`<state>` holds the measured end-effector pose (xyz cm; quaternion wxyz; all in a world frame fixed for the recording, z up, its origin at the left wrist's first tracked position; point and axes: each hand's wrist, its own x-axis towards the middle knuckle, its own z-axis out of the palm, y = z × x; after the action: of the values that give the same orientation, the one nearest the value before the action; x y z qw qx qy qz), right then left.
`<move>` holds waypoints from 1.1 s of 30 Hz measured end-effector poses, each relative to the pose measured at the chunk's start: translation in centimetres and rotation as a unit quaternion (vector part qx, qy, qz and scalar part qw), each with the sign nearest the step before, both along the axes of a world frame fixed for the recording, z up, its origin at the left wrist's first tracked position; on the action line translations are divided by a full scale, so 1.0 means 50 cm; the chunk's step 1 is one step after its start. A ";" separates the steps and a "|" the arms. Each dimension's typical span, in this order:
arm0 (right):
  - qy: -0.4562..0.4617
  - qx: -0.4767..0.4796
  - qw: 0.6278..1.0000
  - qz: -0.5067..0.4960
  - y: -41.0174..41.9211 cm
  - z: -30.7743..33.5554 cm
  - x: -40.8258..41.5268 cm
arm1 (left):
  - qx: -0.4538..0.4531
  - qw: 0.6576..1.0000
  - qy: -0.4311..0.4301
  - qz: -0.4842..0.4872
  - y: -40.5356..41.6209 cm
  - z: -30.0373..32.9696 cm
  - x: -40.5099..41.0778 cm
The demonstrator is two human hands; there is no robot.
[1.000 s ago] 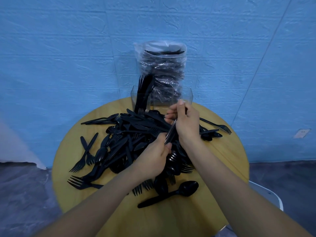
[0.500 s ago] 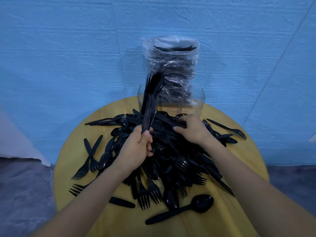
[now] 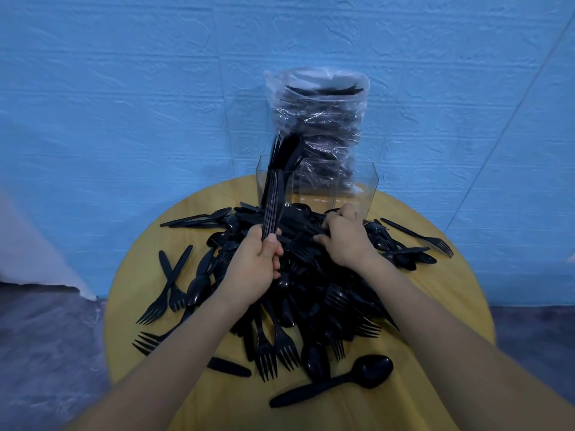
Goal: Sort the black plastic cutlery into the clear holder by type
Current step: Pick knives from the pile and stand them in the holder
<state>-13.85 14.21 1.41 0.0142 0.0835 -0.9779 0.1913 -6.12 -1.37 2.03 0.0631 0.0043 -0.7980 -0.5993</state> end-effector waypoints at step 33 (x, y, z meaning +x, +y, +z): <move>0.174 -0.362 0.909 -0.110 -0.031 0.113 0.116 | 0.025 0.997 0.026 -0.065 0.095 0.061 0.049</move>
<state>-8.06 12.65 7.07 0.2345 -0.0038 -0.8265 0.5118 -3.69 3.36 5.06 0.0444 -0.0613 -0.7796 -0.6217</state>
